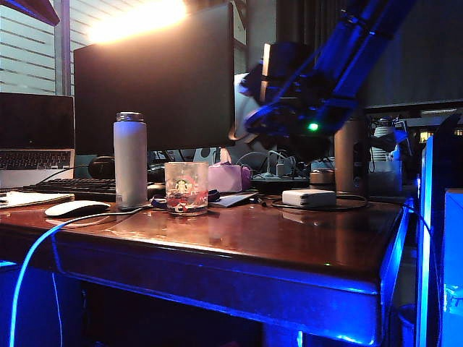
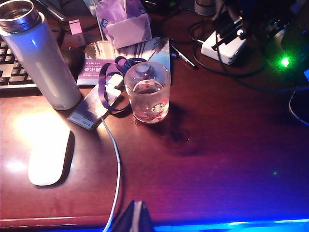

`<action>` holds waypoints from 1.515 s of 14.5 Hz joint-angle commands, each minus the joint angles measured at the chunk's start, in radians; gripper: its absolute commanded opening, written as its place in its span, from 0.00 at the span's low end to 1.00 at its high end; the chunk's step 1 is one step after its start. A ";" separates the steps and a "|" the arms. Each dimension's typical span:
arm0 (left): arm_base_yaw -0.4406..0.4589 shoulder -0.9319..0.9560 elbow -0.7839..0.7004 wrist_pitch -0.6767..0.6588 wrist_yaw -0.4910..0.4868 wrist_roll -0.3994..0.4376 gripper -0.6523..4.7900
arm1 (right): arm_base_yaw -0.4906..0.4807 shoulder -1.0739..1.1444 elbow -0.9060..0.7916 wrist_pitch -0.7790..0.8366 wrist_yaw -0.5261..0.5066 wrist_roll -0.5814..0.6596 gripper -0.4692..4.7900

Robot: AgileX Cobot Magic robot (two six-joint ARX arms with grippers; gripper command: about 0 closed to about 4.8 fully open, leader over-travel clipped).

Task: Pick up the black thermos, pour a little water from inside into the glass cup, then place the black thermos back on the table.

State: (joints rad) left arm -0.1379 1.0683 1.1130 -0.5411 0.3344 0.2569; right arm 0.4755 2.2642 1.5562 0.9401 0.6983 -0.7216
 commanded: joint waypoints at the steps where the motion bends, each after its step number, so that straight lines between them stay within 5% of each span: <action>1: -0.001 -0.002 0.005 0.008 0.006 -0.003 0.11 | 0.012 -0.023 0.012 0.026 -0.021 0.098 0.55; 7: -0.001 -0.002 0.005 0.007 0.006 -0.003 0.11 | 0.004 -0.048 0.012 -0.111 -0.256 0.259 0.55; 22: 0.000 -0.002 0.005 0.013 0.006 -0.003 0.11 | 0.004 -0.373 0.011 -0.692 -0.385 0.467 0.55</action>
State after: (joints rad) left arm -0.1379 1.0683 1.1130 -0.5388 0.3363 0.2565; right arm 0.4778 1.9236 1.5555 0.2188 0.3191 -0.2577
